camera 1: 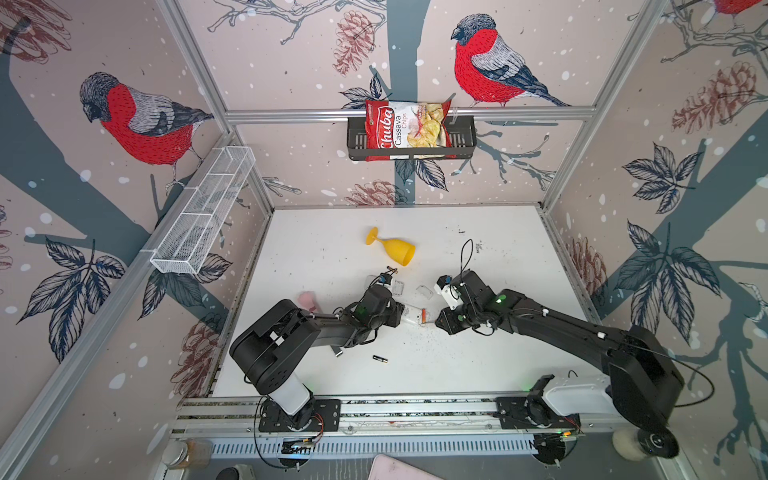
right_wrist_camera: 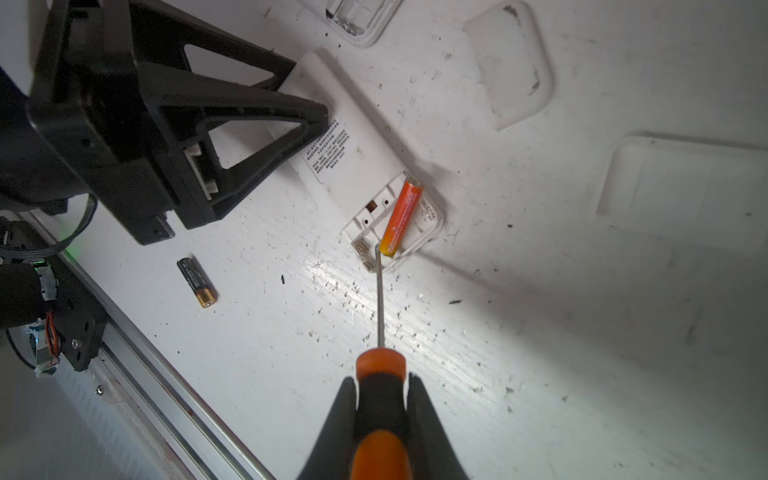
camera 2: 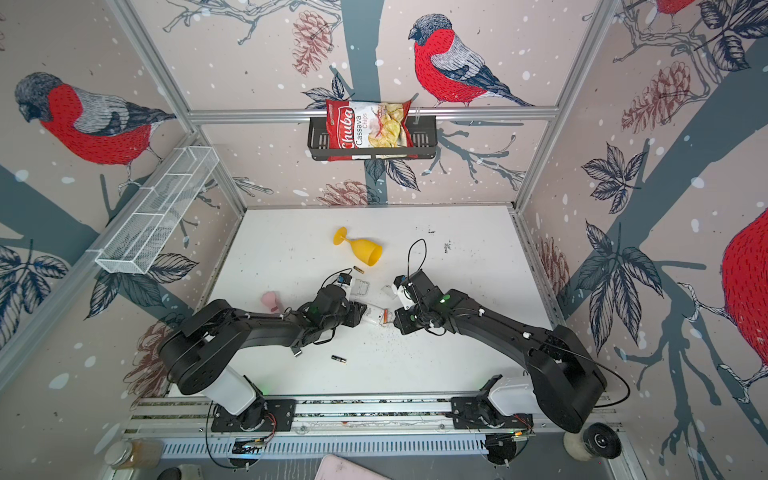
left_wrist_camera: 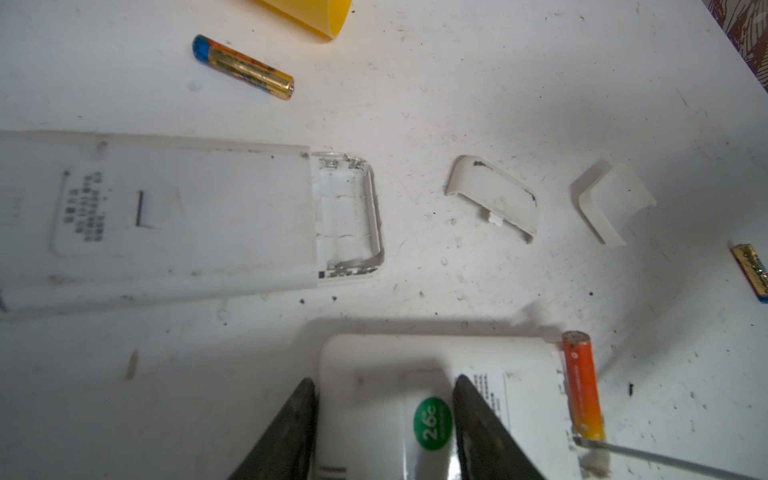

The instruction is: Unload the batteries from the remote control

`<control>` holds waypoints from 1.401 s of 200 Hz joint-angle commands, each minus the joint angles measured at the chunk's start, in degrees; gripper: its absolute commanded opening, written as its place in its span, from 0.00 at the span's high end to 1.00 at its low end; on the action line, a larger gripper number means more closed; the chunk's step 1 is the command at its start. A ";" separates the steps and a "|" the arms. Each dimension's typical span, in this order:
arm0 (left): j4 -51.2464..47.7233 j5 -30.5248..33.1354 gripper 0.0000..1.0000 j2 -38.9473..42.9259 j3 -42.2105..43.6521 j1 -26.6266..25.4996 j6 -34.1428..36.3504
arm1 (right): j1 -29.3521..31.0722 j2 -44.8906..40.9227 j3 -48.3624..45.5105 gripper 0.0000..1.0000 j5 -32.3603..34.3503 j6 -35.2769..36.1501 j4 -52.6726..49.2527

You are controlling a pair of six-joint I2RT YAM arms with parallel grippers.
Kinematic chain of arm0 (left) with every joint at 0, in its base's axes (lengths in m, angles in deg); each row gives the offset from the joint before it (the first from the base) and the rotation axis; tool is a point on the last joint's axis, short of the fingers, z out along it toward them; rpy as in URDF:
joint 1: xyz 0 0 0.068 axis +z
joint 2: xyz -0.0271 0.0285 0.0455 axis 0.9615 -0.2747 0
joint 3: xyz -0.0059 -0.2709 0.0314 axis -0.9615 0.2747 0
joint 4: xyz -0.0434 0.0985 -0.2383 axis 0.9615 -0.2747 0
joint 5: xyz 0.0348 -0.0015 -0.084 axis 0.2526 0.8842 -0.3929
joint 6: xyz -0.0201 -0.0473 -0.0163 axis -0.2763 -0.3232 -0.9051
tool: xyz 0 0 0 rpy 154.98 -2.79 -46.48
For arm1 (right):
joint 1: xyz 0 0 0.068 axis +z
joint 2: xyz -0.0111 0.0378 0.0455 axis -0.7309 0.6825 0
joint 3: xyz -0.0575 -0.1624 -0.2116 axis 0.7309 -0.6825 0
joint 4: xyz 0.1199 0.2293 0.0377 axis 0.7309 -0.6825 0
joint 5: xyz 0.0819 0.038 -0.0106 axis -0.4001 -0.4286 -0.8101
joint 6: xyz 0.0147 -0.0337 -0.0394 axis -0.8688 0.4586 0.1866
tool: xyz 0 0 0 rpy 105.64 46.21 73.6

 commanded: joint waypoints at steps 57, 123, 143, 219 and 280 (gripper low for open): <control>-1.11 -2.03 0.48 -0.30 -0.27 0.10 0.33 | -1.32 -0.48 2.05 1.00 2.31 1.06 -0.20; -0.99 -2.03 0.48 -0.31 -0.25 0.10 0.20 | -0.98 -2.11 1.09 1.00 1.33 1.16 -2.58; -0.93 -2.03 0.48 -0.41 -0.21 0.05 0.25 | -0.38 -2.04 0.41 1.00 0.97 0.83 -2.60; -0.62 -2.19 0.48 -0.44 0.23 0.06 0.16 | -0.39 -1.55 0.24 1.00 5.33 -0.41 -2.35; -0.39 -2.21 0.48 -0.24 0.42 0.09 0.16 | -1.22 0.61 1.19 1.00 5.09 -0.42 0.25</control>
